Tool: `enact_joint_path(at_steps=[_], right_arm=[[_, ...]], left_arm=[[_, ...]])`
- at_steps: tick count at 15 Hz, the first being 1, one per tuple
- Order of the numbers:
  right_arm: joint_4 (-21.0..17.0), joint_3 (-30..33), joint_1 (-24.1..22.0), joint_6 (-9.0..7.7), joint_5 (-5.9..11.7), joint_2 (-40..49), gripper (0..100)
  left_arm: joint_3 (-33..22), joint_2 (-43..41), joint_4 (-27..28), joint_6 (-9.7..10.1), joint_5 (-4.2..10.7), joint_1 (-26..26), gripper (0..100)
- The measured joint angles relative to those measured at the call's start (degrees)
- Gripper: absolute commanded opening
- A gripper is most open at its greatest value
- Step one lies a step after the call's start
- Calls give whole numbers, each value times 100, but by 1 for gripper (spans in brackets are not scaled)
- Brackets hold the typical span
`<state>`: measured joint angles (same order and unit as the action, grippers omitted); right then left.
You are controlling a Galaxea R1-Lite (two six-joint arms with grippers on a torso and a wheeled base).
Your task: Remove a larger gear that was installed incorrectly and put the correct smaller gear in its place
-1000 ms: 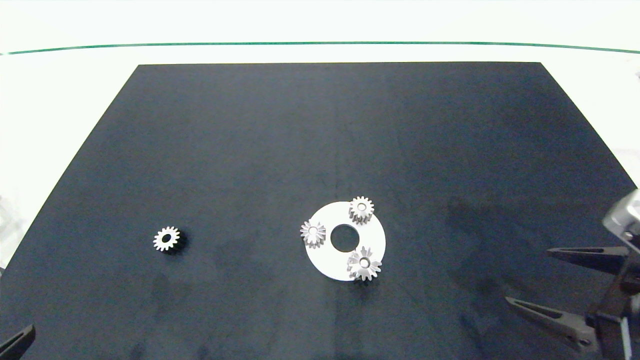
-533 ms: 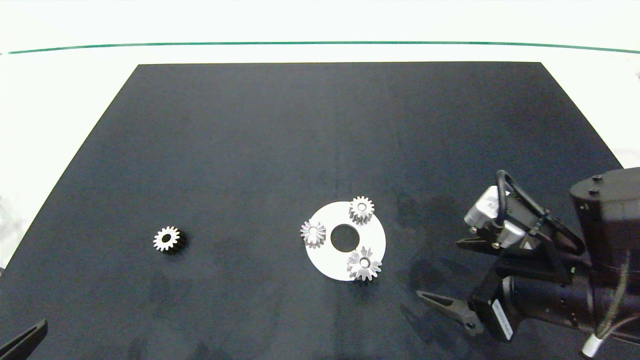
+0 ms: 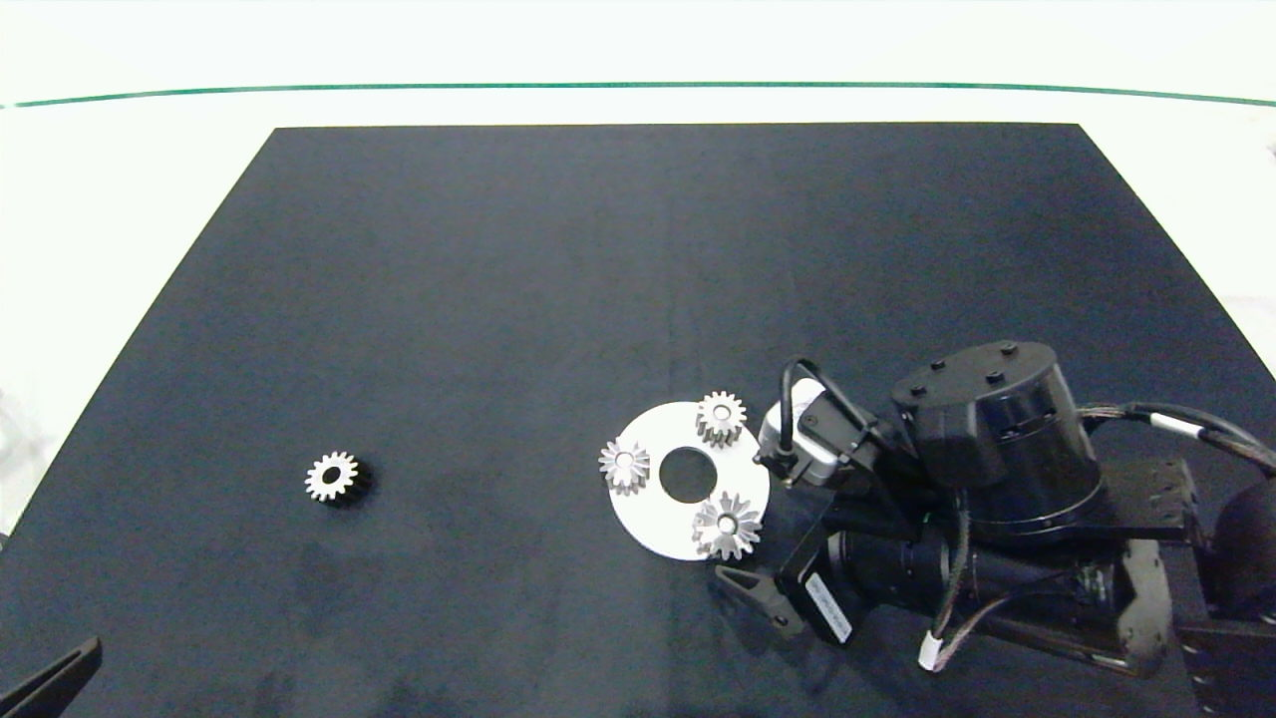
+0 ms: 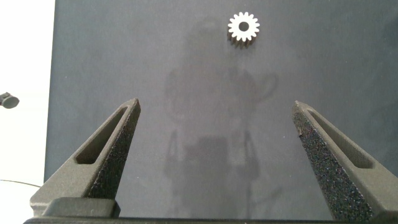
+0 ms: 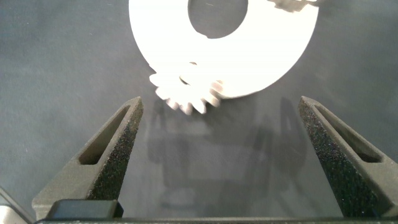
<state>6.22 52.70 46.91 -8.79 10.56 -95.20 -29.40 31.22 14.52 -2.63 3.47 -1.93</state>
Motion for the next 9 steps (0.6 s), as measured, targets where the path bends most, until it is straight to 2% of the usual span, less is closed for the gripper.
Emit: enact_joint_path(at_steps=[6, 9], right_arm=[[12, 388, 179, -35, 206, -546, 100], [9, 482, 228, -44, 263, -664, 94]], left_arm=[[11, -7, -2, 0, 0, 0, 100], [13, -13, -2, 2, 0, 0, 100]])
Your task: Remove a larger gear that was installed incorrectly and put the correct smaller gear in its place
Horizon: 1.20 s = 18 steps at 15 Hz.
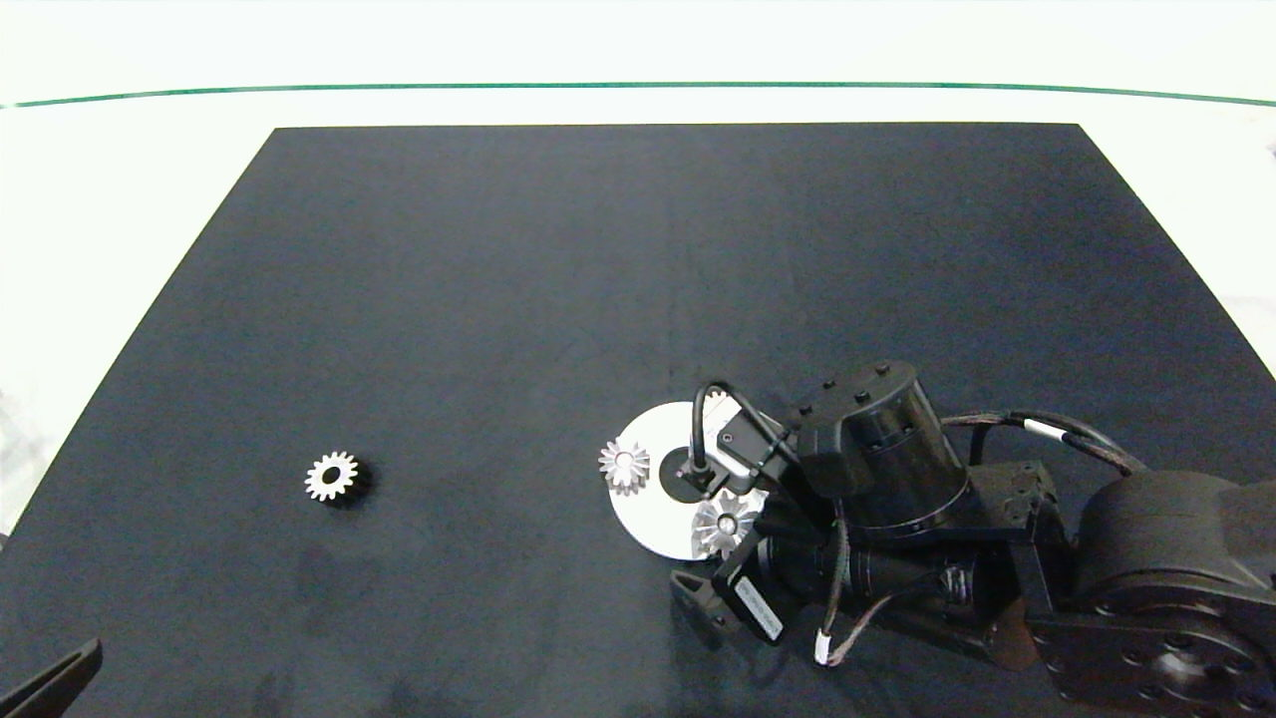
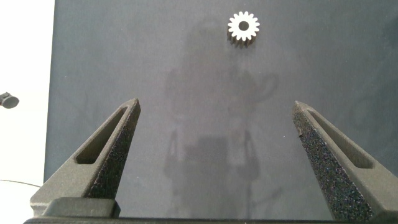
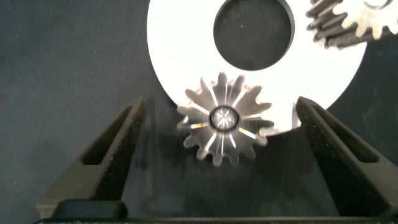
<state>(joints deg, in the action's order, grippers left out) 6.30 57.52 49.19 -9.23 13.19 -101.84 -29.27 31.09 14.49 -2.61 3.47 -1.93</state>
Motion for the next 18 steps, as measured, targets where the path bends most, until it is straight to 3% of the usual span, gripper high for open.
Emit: enact_joint_path(at_steps=[9, 18], right_arm=[[-9, 59, 9, -110, 87, -50, 76], [-5, 102, 6, -105, 168, -108, 58]], left_arm=[[30, -22, 0, -2, -9, 0, 100], [74, -50, 0, -2, -9, -50, 100]])
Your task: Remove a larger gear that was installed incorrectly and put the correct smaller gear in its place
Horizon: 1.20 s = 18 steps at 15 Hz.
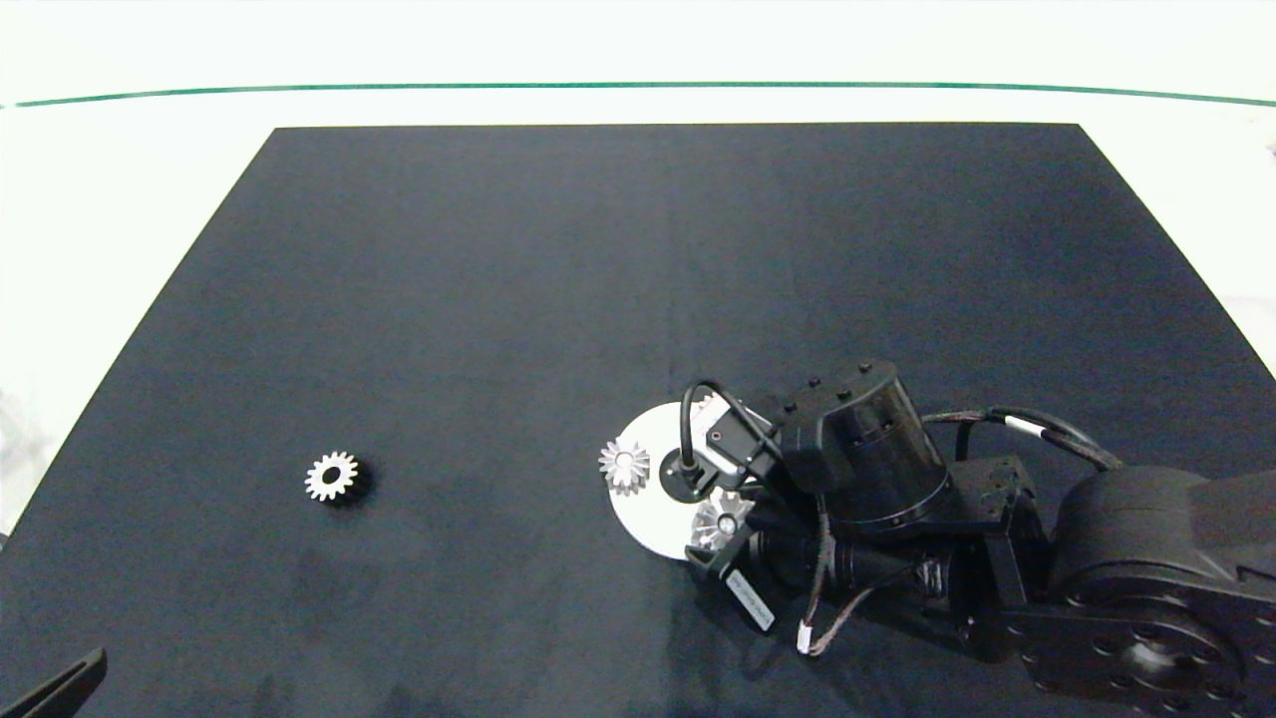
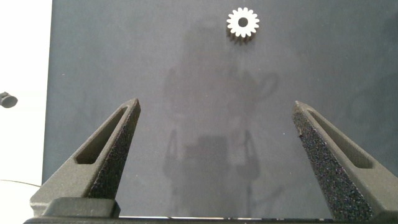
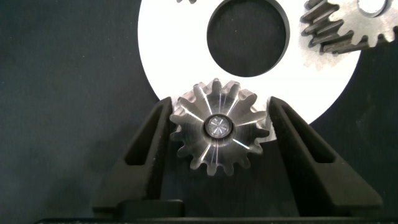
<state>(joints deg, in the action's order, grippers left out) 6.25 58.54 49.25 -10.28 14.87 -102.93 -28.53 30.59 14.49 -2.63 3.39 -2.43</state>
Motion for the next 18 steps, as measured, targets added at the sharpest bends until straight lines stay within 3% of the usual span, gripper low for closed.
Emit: enact_joint_path(at_steps=[12, 18], right_arm=[[27, 28, 2, -2, 0, -57, 34], [2, 24, 155, -2, -10, -16, 34]], left_arm=[[6, -5, 0, -6, 0, -29, 100], [0, -2, 0, -6, 0, -29, 100]])
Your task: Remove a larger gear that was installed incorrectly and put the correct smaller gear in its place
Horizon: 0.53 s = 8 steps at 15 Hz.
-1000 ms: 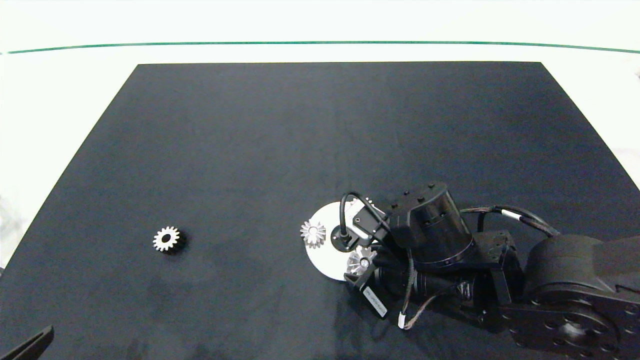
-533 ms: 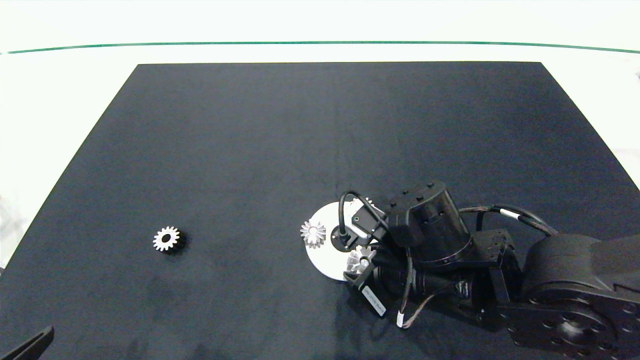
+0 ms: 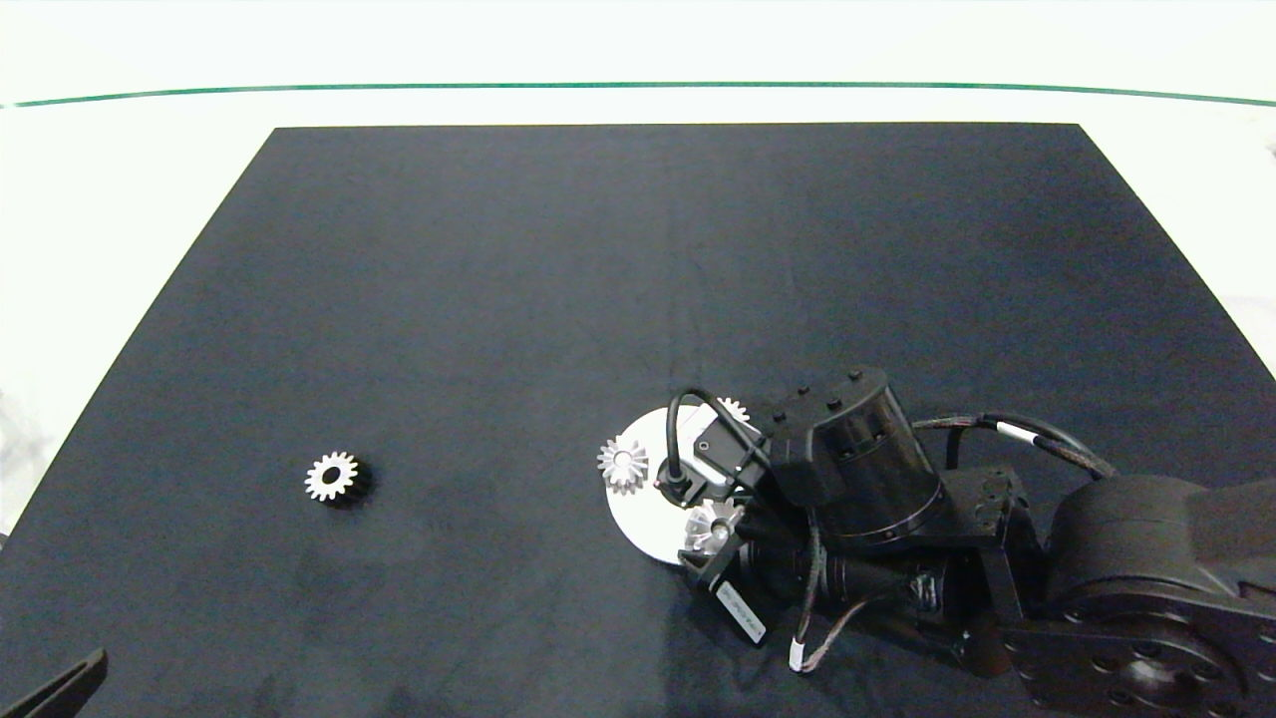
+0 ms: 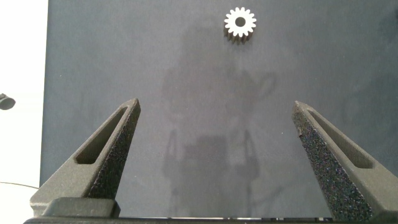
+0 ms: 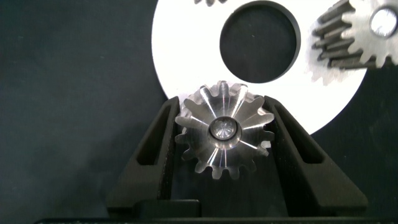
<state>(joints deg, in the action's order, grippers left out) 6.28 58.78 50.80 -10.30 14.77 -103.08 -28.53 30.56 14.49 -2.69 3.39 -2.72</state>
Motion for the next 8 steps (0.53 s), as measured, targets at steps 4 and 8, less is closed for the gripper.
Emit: enact_joint_path(at_steps=[4, 8], right_arm=[[6, 9, 46, -2, -6, 55, 34], [-27, 11, 39, -144, -11, 256, 34]], left_arm=[[6, 0, 2, -2, 0, 0, 100], [6, 2, 0, -2, 0, 0, 100]])
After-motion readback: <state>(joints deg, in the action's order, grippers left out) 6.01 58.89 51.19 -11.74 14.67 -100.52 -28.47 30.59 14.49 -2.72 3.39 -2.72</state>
